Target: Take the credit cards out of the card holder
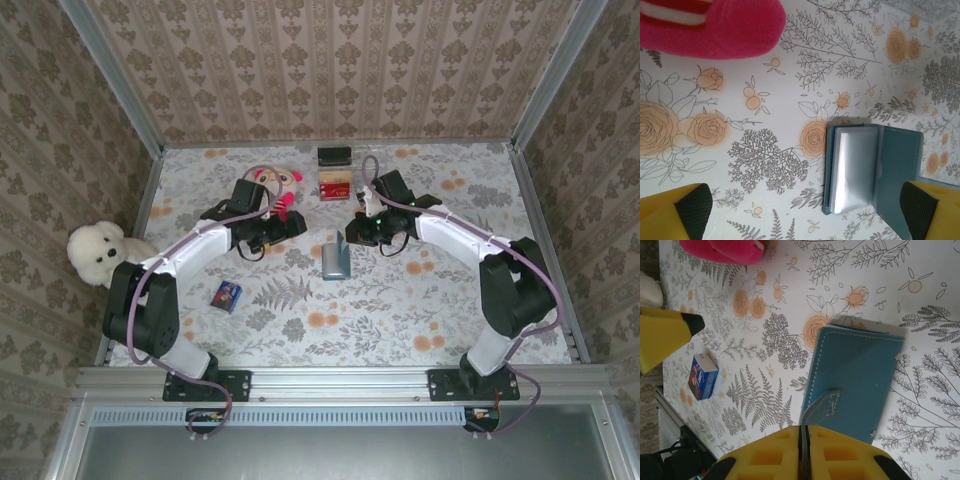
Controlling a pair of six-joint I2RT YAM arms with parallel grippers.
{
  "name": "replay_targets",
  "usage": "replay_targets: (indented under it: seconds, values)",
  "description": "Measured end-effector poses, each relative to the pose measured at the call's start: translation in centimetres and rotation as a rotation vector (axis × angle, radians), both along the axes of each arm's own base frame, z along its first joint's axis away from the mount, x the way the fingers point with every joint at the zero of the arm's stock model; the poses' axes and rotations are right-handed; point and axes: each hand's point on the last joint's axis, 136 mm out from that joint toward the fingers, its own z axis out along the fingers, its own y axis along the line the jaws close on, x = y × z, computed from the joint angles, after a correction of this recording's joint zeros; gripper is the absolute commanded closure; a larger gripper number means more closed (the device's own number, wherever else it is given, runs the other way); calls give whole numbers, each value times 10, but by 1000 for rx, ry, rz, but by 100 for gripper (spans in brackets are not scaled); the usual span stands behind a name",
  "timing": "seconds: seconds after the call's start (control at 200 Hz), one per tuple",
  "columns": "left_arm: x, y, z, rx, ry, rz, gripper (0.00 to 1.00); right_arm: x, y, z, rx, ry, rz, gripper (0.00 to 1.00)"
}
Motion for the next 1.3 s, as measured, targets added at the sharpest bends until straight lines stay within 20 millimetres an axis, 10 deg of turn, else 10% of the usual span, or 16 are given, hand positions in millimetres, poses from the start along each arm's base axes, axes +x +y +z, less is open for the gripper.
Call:
replay_targets:
  seconds: [0.34, 0.705, 0.95, 1.3]
  values:
    - [-8, -10, -1, -46, 5, -38, 2, 1, -23, -18, -129, 14, -52, 90]
    - [-32, -74, -36, -95, 115, -169, 22, -11, -97, -57, -403, 93, -177, 90]
    - [-28, -100, -51, -129, 172, -167, 57, -12, -109, -65, -476, 99, -184, 90]
    - [-22, -112, -56, -170, 202, -172, 66, -13, -111, -76, -496, 124, -179, 90]
